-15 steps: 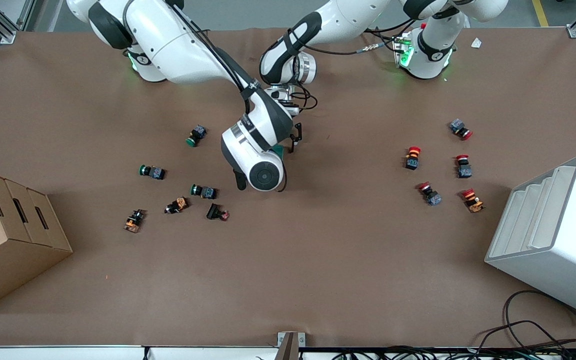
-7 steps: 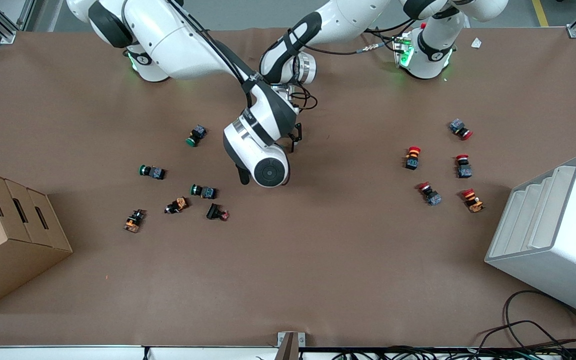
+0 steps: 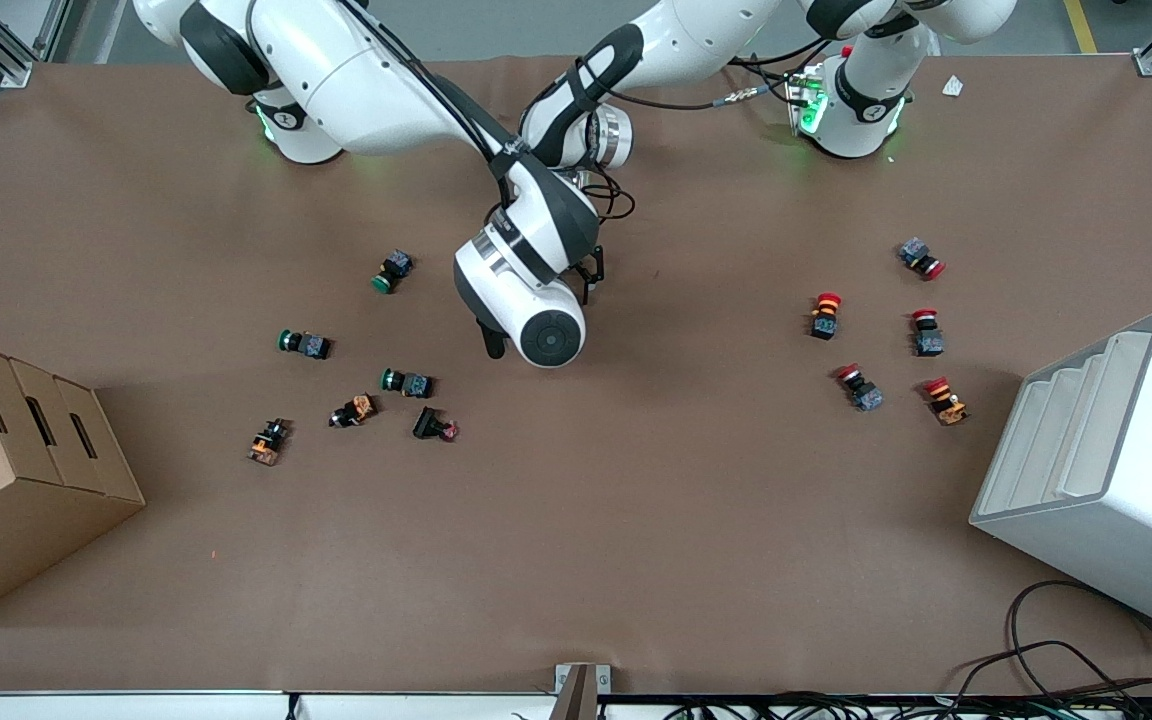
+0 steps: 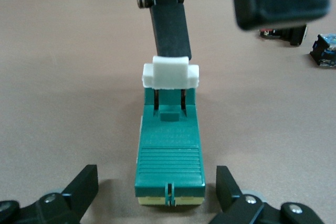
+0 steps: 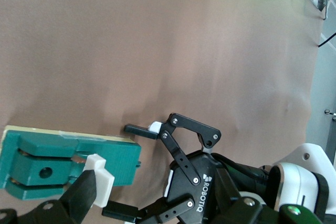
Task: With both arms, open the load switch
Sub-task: 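Press the white toggle down with the right gripper fingertips, then lift the right gripper off the toggle and draw it back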
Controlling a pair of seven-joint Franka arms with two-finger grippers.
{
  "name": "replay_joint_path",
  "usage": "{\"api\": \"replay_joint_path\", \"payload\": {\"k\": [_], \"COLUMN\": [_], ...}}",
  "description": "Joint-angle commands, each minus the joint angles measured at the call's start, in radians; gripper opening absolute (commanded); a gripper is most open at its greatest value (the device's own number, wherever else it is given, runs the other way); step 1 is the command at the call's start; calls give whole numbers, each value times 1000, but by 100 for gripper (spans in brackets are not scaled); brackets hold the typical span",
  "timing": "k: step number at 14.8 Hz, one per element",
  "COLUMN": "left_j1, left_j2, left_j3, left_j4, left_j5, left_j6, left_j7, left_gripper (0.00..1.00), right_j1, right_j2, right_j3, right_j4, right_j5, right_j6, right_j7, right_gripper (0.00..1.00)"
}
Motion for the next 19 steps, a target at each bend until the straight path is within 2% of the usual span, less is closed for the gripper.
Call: {"api": "replay_joint_path", "payload": {"k": [1, 5, 19], "left_j1": [-1, -3, 5], "left_j2": [12, 13, 4], "left_j3": [-2, -2, -5], "left_j4": [5, 3, 3], "left_j5": [24, 24, 22], "left_j6": [-13, -13, -12], "left_j7": [-22, -22, -10], "left_gripper": [99, 99, 99], "right_j1": [11, 21, 35], "right_j2": [-7, -6, -6], "right_j3": [3, 3, 2], "right_j4": [-26, -72, -99], "right_j5": [11, 11, 1], "right_j6": [5, 48, 85], "right_j7": [11, 11, 10], "right_gripper": [100, 100, 100]}}
